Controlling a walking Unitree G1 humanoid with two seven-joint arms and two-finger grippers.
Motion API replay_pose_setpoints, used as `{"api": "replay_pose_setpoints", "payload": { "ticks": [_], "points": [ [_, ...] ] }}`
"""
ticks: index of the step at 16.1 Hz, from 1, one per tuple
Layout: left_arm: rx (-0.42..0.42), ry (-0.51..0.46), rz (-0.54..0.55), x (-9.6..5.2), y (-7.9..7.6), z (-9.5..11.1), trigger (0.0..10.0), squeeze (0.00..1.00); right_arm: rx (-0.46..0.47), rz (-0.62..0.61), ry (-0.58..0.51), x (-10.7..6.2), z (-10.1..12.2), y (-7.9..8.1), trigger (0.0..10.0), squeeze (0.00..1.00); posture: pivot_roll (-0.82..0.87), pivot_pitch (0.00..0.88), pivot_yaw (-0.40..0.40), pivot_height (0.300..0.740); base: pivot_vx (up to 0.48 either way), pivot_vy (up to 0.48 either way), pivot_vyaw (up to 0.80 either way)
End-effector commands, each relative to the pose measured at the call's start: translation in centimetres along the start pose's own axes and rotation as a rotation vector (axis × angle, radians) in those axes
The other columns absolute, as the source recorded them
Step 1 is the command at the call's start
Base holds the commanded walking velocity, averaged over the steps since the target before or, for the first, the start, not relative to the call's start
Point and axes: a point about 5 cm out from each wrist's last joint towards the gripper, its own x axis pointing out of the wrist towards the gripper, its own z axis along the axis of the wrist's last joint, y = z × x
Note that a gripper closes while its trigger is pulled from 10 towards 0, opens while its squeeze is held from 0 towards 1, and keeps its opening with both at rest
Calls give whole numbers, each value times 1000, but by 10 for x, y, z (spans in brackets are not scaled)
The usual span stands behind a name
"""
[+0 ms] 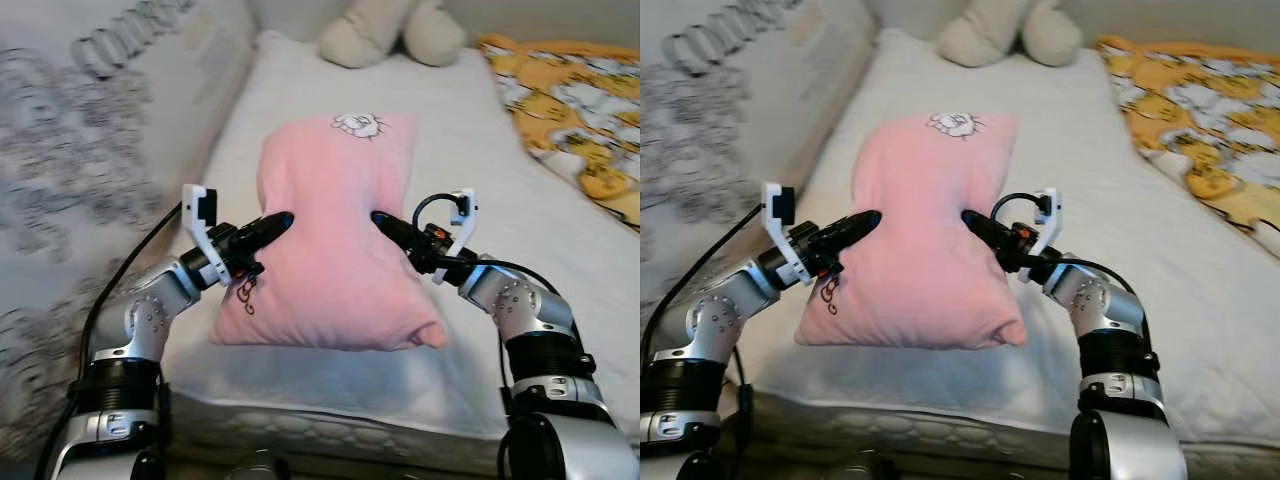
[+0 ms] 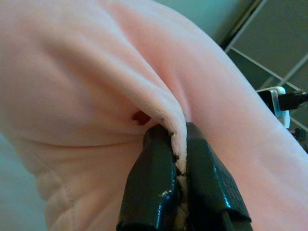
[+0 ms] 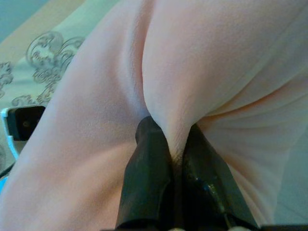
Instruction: Clean up the room
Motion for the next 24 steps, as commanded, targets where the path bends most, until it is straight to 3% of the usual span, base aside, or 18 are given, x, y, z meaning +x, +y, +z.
{"api": "replay_pose_setpoints", "payload": {
  "ticks": [1,11,15,24],
  "points": [
    [21,6,-43,8,-9,2,10000,0,-27,58,-5,11,7,12,10000,0,-52,0,35,740,0,330,0],
    [43,35,-48,11,-8,4,10000,0,-30,33,-23,9,8,11,10000,0,-56,0,52,740,0,346,0],
    [91,-19,41,19,-3,8,10000,0,-25,28,-27,8,6,11,10000,0,-58,0,59,740,0,0,0],
    [119,-39,62,20,-1,10,10000,0,-72,13,-8,8,6,11,10000,0,-58,0,57,740,114,0,60]
  ]
}}
